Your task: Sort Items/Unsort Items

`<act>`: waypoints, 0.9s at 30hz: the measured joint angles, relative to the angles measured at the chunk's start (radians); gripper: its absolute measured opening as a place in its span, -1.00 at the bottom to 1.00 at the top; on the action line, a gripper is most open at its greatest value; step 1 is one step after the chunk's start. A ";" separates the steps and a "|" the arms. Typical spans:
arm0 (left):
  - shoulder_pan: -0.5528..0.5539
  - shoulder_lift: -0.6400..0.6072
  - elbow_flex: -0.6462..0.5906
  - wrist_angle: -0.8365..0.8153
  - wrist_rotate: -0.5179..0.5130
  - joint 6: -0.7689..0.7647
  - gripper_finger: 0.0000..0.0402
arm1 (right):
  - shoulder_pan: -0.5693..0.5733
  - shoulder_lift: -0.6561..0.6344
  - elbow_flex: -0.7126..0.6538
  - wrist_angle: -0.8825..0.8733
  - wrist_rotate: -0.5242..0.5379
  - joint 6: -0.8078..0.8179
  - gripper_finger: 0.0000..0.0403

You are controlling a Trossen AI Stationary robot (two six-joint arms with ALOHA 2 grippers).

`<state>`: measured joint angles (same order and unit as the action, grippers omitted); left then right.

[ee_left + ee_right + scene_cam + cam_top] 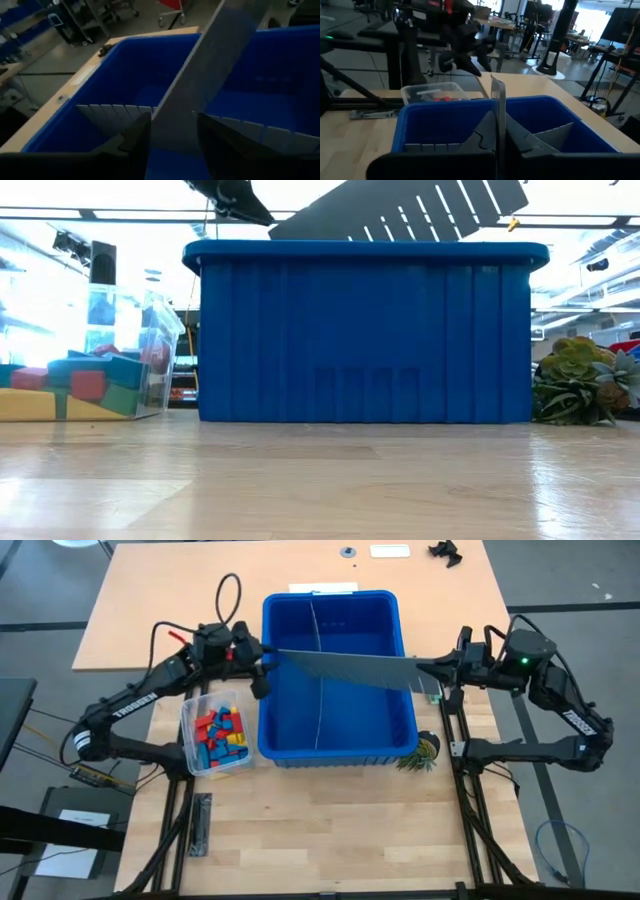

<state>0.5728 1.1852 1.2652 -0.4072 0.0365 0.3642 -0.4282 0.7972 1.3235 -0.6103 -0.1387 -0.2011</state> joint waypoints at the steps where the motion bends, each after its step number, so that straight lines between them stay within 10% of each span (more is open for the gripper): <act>1: 0.017 0.000 -0.008 0.006 0.019 0.000 -0.17 | 0.000 -0.001 0.000 0.001 -0.009 0.003 -1.00; 19: 0.190 0.130 -0.028 0.167 0.580 -0.033 -0.21 | 0.000 0.007 0.000 -0.009 -0.044 0.006 -1.00; 27: 0.185 0.133 -0.018 0.174 0.589 -0.045 -0.90 | 0.000 0.014 0.000 -0.011 -0.018 -0.056 -1.00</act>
<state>0.7577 1.3180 1.2471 -0.2329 0.6259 0.3188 -0.4282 0.8114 1.3239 -0.6209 -0.1570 -0.2574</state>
